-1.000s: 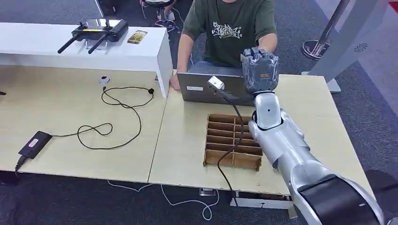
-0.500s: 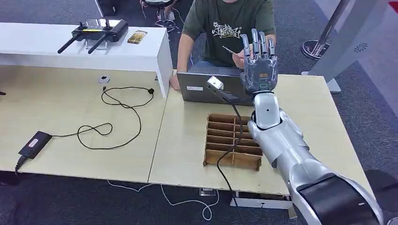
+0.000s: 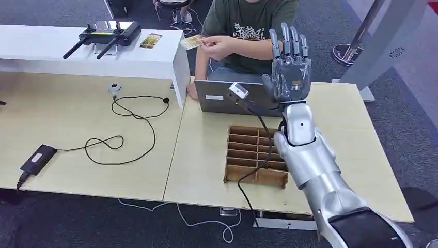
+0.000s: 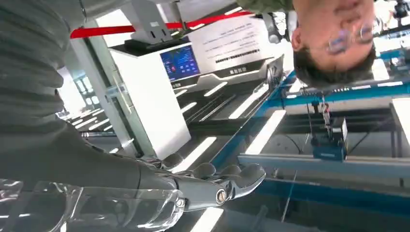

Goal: Pass the card to the sensor for recognition and then transmit it.

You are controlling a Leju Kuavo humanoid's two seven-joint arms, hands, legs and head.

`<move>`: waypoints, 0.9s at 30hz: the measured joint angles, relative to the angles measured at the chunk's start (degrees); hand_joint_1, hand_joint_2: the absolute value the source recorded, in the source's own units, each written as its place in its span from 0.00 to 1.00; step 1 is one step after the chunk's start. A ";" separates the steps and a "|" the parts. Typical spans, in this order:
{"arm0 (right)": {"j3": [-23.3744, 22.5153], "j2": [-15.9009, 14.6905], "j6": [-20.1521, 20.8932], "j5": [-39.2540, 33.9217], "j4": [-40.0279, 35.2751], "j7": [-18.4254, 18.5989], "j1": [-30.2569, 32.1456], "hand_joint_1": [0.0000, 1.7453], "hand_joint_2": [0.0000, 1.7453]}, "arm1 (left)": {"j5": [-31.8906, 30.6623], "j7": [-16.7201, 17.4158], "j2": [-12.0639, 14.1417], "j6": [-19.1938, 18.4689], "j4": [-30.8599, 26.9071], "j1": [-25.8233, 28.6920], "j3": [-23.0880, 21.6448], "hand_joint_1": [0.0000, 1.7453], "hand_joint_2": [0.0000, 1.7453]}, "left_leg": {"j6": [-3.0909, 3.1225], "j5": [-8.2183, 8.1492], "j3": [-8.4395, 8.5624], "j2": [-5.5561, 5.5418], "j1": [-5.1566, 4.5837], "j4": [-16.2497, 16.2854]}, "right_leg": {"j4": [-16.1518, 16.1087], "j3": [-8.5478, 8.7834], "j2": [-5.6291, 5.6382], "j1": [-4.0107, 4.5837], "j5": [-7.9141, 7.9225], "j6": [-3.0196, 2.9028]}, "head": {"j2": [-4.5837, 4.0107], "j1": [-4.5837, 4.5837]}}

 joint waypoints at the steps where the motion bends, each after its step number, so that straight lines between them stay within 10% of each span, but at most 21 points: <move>1: -1.38 0.02 0.00 -0.50 -2.56 -1.68 1.14 0.00 1.00 | 0.13 -0.02 0.07 0.00 0.00 0.00 0.00 0.00 0.00 | 0.00 0.00 -0.01 -0.01 0.00 0.00 | 0.00 0.00 -0.02 0.00 0.00 0.00 | 0.00 0.04; 16: -11.86 4.18 0.00 -2.64 -32.89 -17.32 19.56 0.00 1.00 | 1.14 -0.52 0.33 0.00 0.00 0.22 0.00 0.00 0.00 | 0.00 0.00 -0.02 -0.01 0.01 0.00 | -0.01 0.00 -0.03 0.01 -0.01 0.01 | 0.00 0.02; 27: -13.90 5.66 0.02 -0.48 -43.66 -16.54 27.57 0.00 1.00 | 1.00 -0.85 0.35 0.00 0.00 0.29 0.00 0.00 0.00 | 0.00 -0.01 -0.01 0.00 0.00 -0.01 | -0.02 0.00 -0.02 0.00 -0.02 0.01 | 0.00 0.02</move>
